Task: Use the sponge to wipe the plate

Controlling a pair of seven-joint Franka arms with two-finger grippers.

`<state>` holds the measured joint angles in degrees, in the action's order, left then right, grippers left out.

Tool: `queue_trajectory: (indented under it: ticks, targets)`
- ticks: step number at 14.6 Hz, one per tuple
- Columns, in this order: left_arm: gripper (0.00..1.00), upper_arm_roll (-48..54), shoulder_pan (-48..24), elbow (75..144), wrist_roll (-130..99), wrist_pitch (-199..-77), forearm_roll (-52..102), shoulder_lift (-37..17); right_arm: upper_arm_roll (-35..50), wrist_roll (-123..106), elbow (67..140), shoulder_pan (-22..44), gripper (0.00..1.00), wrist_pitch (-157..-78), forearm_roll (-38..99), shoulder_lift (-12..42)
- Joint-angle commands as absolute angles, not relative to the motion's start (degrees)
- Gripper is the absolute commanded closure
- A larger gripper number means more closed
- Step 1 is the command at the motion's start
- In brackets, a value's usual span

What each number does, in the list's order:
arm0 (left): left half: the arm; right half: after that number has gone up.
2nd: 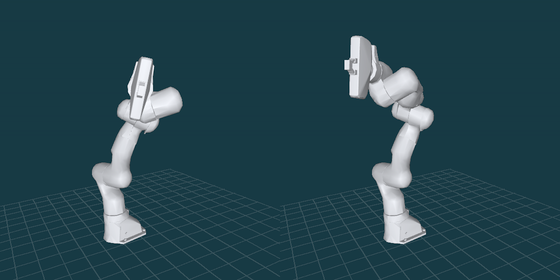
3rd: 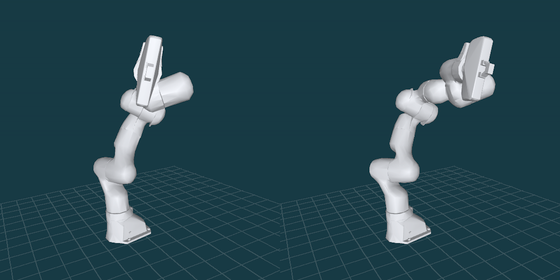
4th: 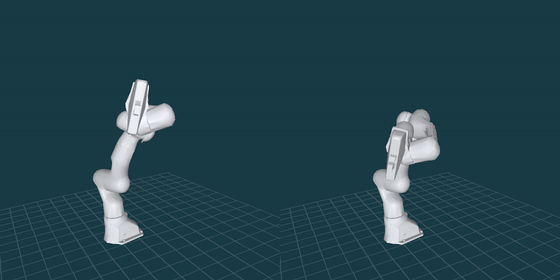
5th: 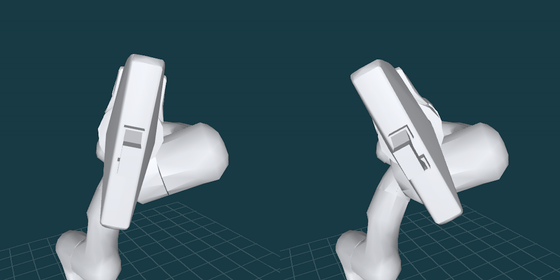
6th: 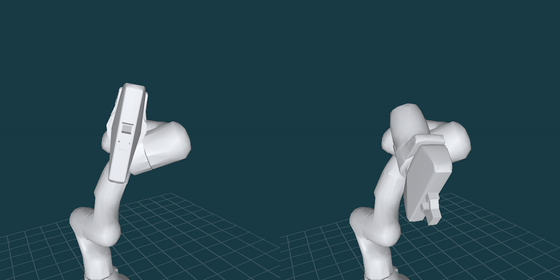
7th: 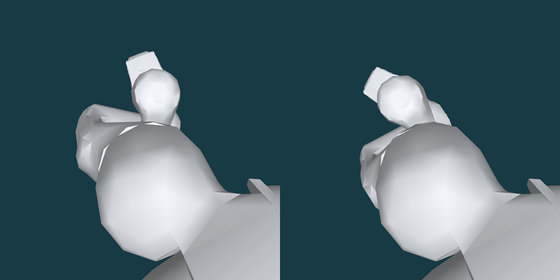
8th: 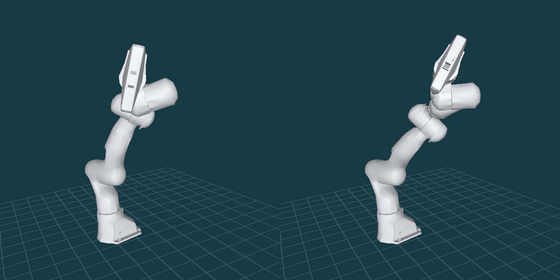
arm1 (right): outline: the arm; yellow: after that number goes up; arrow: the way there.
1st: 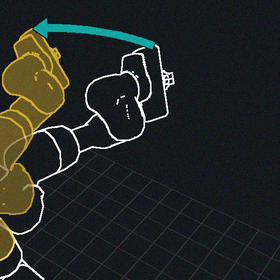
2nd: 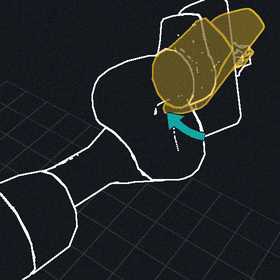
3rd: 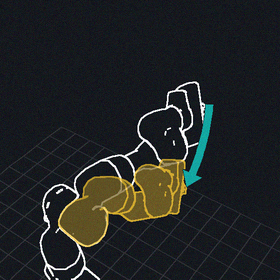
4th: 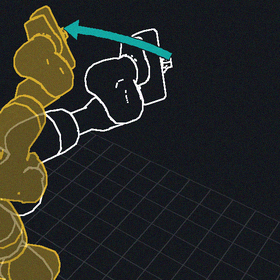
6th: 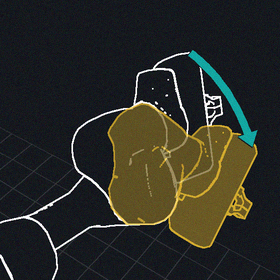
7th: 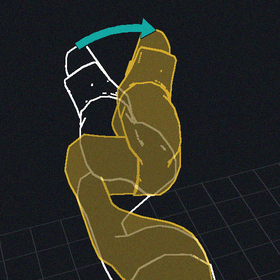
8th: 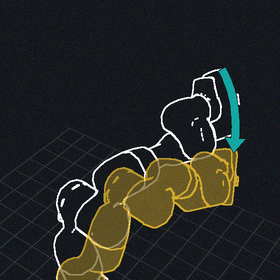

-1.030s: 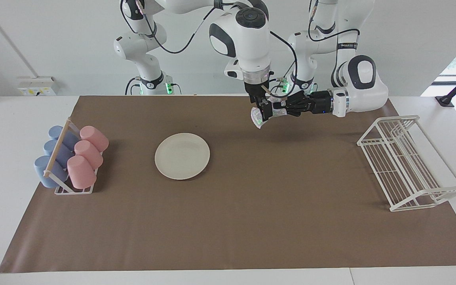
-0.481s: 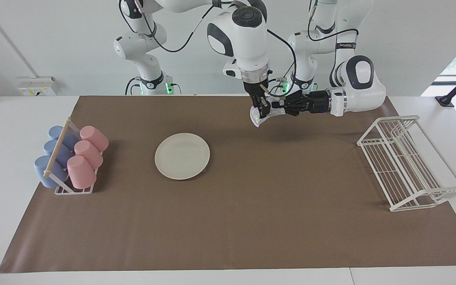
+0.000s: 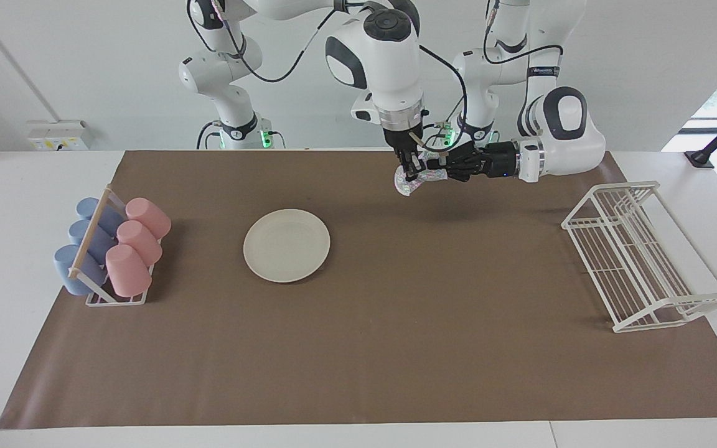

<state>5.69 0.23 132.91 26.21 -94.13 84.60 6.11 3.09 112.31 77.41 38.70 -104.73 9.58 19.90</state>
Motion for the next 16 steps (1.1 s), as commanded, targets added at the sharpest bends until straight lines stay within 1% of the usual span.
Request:
queue_trajectory:
  ticks: [1, 2, 3, 4, 5, 6, 7, 10, 11, 13, 14, 15, 16]
  targets:
    - [1.0, 5.1, -0.44, 135.09, 27.25, -94.39, 85.87, 8.52, 3.08, 112.06, 79.98, 38.06, 1.0, -103.55, 9.67, 18.19]
    - [1.0, 5.1, -0.44, 135.09, 27.25, -94.22, 85.87, 8.53, 2.99, 111.1, 80.15, 38.06, 1.0, -102.67, 9.58, 18.11]
    - [0.96, 5.1, -0.44, 135.09, 27.25, -94.04, 85.78, 8.53, 2.81, 110.83, 79.9, 38.06, 1.0, -101.09, 9.41, 18.11]
    - [1.0, 5.1, -0.44, 135.09, 27.25, -93.96, 85.78, 8.53, 2.81, 110.74, 79.63, 38.06, 1.0, -100.2, 8.97, 18.11]
    - [0.95, 5.1, -0.44, 135.09, 27.25, -93.96, 85.61, 8.53, 2.73, 110.74, 79.54, 37.97, 1.0, -100.2, 8.88, 18.02]
    - [0.27, 5.01, -0.44, 135.09, 27.16, -93.96, 85.17, 8.53, 2.64, 110.66, 79.45, 37.88, 1.0, -100.2, 8.79, 18.02]
    - [0.0, 4.92, -0.35, 135.09, 26.55, -93.87, 84.99, 8.7, 2.55, 109.78, 79.54, 37.62, 1.0, -100.02, 8.79, 18.02]
    - [0.0, 4.92, 0.0, 135.09, 26.46, -93.78, 82.53, 8.96, 2.46, 108.03, 80.41, 36.74, 1.0, -98.88, 8.79, 17.4]
    - [0.0, 4.92, 0.0, 135.09, 26.46, -93.78, 82.44, 8.96, 2.55, 106.28, 81.73, 35.43, 1.0, -97.92, 8.79, 16.79]
    - [0.0, 4.92, 0.44, 135.09, 26.46, -93.78, 81.74, 8.96, 2.55, 102.5, 88.21, 32.79, 1.0, -98.87, 8.96, 14.25]
    - [0.0, 4.83, 0.7, 135.09, 26.37, -93.61, 81.39, 8.96, 2.64, 101.18, 92.68, 30.96, 1.0, -102.27, 9.14, 12.76]
    - [0.0, 4.83, 1.57, 135.09, 26.02, -93.52, 80.95, 8.96, 2.64, 99.86, 98.38, 28.94, 1.0, -107.35, 9.31, 10.66]
    - [0.0, 4.83, 2.02, 135.09, 26.02, -93.52, 79.29, 8.88, 2.55, 96.71, 104.18, 28.39, 1.0, -111.49, 9.23, 8.72]
